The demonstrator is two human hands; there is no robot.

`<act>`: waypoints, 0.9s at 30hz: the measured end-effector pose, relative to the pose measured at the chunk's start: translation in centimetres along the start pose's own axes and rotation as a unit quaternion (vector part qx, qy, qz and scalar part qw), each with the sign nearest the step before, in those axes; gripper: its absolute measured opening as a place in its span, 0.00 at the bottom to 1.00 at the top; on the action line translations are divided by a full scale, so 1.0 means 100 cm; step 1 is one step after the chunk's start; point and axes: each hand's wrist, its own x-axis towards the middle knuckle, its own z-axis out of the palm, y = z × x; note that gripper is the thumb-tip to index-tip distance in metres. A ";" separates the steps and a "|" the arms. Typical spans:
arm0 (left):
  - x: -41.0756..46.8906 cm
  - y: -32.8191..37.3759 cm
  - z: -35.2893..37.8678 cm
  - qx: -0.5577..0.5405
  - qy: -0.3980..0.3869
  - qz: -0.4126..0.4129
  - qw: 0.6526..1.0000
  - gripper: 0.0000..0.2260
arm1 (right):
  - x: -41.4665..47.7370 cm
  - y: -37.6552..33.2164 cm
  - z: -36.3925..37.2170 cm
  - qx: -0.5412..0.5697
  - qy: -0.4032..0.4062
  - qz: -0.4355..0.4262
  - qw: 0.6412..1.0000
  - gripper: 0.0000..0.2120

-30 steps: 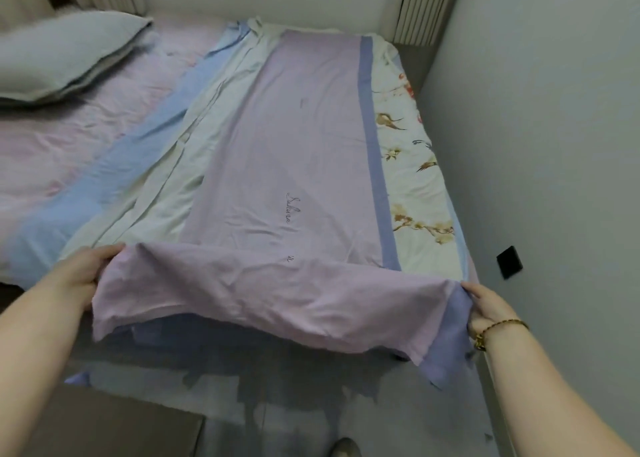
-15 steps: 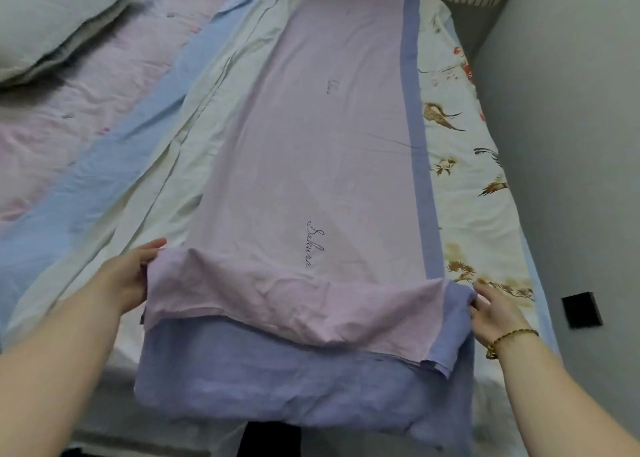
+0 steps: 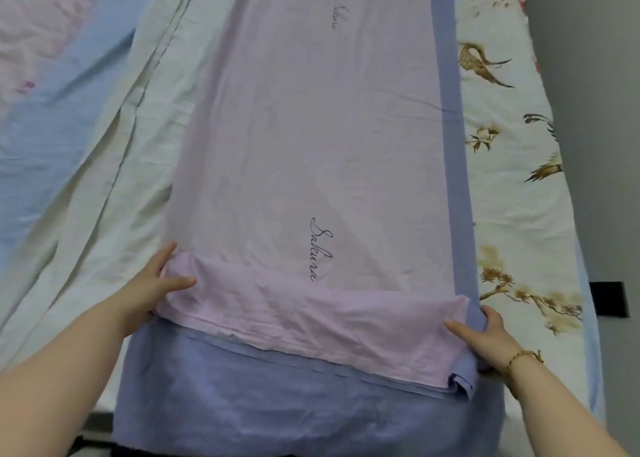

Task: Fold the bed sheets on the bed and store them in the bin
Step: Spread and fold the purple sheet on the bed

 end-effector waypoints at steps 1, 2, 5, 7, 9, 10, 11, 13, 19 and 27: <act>-0.001 -0.001 0.000 0.042 0.015 0.014 0.999 0.34 | -0.004 0.000 -0.004 -0.015 -0.009 -0.012 1.000 0.41; -0.003 -0.003 -0.001 0.077 0.036 0.029 0.996 0.39 | -0.010 -0.003 -0.005 -0.033 -0.007 -0.035 0.999 0.41; -0.007 -0.015 -0.008 0.112 0.122 0.006 0.986 0.39 | -0.029 0.002 -0.003 -0.112 -0.011 -0.079 0.991 0.44; -0.010 -0.026 -0.011 0.114 0.149 -0.016 0.982 0.25 | -0.045 0.016 0.005 -0.151 -0.027 -0.087 0.984 0.50; -0.013 -0.035 -0.008 0.103 0.162 -0.037 0.981 0.19 | -0.056 0.028 0.012 -0.158 -0.009 -0.102 0.982 0.50; -0.015 -0.036 -0.004 0.089 0.170 -0.050 0.980 0.19 | -0.058 0.033 0.014 -0.149 0.015 -0.106 0.983 0.47; -0.016 -0.035 -0.001 0.066 0.179 -0.063 0.980 0.19 | -0.058 0.035 0.016 -0.139 0.043 -0.110 0.983 0.42; -0.021 -0.031 0.005 -0.030 0.175 -0.087 0.980 0.15 | -0.059 0.034 0.013 -0.124 0.086 -0.112 0.982 0.34; -0.046 -0.003 -0.007 -0.232 0.123 -0.075 0.962 0.06 | -0.063 0.019 -0.021 -0.048 0.140 -0.179 0.973 0.17; -0.124 0.025 -0.043 -0.311 0.123 0.056 0.941 0.12 | -0.106 -0.014 -0.076 0.271 0.060 -0.202 0.939 0.24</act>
